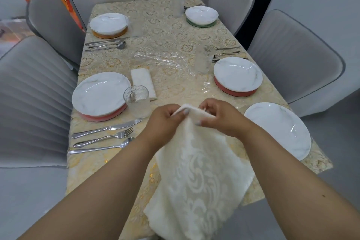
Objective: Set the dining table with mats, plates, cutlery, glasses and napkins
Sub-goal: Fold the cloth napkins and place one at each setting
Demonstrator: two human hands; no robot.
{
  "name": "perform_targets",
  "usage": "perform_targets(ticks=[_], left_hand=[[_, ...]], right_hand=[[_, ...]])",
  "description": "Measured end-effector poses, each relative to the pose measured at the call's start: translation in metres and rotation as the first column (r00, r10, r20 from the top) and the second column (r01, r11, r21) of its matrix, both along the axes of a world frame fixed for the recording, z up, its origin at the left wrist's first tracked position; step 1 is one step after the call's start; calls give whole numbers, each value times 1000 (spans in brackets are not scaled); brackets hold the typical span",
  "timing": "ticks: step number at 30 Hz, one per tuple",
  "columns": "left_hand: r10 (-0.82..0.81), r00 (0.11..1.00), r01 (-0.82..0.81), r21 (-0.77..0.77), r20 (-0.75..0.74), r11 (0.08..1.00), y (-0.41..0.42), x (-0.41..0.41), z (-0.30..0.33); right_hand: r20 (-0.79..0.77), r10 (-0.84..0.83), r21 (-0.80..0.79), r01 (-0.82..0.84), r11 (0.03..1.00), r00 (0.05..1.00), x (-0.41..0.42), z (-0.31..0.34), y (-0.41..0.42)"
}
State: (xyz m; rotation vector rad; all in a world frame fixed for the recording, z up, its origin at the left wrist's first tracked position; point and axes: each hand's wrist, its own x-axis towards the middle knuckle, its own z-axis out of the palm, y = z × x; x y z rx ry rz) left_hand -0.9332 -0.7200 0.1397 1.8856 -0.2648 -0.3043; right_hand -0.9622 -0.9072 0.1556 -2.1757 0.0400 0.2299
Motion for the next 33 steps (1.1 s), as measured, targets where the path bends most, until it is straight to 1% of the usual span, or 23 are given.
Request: perform_targets(ticks=[1, 2, 3, 5, 6, 7, 9, 11, 13, 14, 15, 16, 18, 19, 20, 21, 22, 25, 26, 27, 28, 31, 33], left_hand=[[21, 999, -21, -10, 38, 1000, 0, 2, 5], [3, 999, -3, -6, 49, 1000, 1, 4, 9], [-48, 998, 48, 19, 26, 999, 3, 5, 12], [-188, 979, 198, 130, -83, 972, 7, 5, 14], [-225, 966, 245, 183, -124, 952, 9, 5, 14], [-226, 964, 250, 195, -138, 948, 9, 6, 15], [-161, 981, 174, 123, -109, 977, 4, 8, 21], [-112, 992, 115, 43, -65, 992, -2, 12, 31], [-133, 990, 132, -29, -45, 991, -6, 15, 40], [-168, 983, 163, -65, -72, 984, -6, 15, 43], [-215, 970, 207, -74, -118, 976, -5, 14, 44], [-266, 950, 263, -42, -163, 964, -4, 14, 44], [-345, 912, 375, 109, -223, 921, -1, 9, 39], [-343, 911, 383, 162, -229, 909, -1, 7, 37], [-321, 919, 361, 168, -228, 917, 0, 8, 36], [-296, 930, 330, 135, -220, 934, 0, 9, 37], [-266, 943, 289, 92, -201, 953, 0, 10, 40], [-161, 978, 157, -39, -133, 987, -6, 14, 58], [-133, 984, 124, -82, -117, 989, -9, 15, 66], [-118, 987, 105, -116, -109, 988, -13, 16, 74], [-116, 988, 100, -150, -103, 984, -16, 17, 82], [-149, 975, 97, -287, -165, 953, -18, 19, 101], [-217, 949, 134, -331, -228, 934, -13, 21, 105]], right_hand=[[-23, -1, -46, 0, 999, 1000, -1, 1, -5], [-15, -38, -39, 37, 999, 999, -2, 3, -9], [13, -100, 16, 99, 995, 995, -3, 7, -10], [72, -251, 175, 235, 956, 965, -1, 18, -9], [85, -310, 252, 281, 926, 947, 0, 23, -6], [77, -341, 319, 301, 899, 937, 0, 29, -2], [20, -286, 425, 251, 870, 958, -2, 34, 2], [-95, -127, 489, 157, 858, 987, -6, 30, 1], [-170, -21, 480, 102, 872, 985, -12, 28, 1], [-176, -35, 492, 118, 863, 984, -13, 28, 1], [-177, -75, 543, 161, 825, 981, -12, 29, 1], [-183, -125, 615, 213, 759, 975, -9, 30, 0], [-249, -214, 738, 328, 590, 945, -2, 34, -1], [-291, -237, 775, 374, 510, 927, 2, 35, -3], [-322, -239, 795, 399, 458, 916, 4, 36, -4], [-337, -218, 801, 401, 445, 916, 4, 35, -7], [-330, -173, 795, 372, 480, 928, 3, 35, -10], [-332, 55, 649, 186, 738, 942, -11, 26, -14], [-337, 115, 606, 122, 786, 934, -15, 25, -13], [-332, 145, 607, 93, 789, 932, -17, 24, -13], [-322, 148, 646, 103, 756, 935, -18, 26, -13], [-274, 133, 836, 167, 523, 953, -15, 38, -13], [-268, 111, 885, 198, 422, 957, -9, 48, -12]])
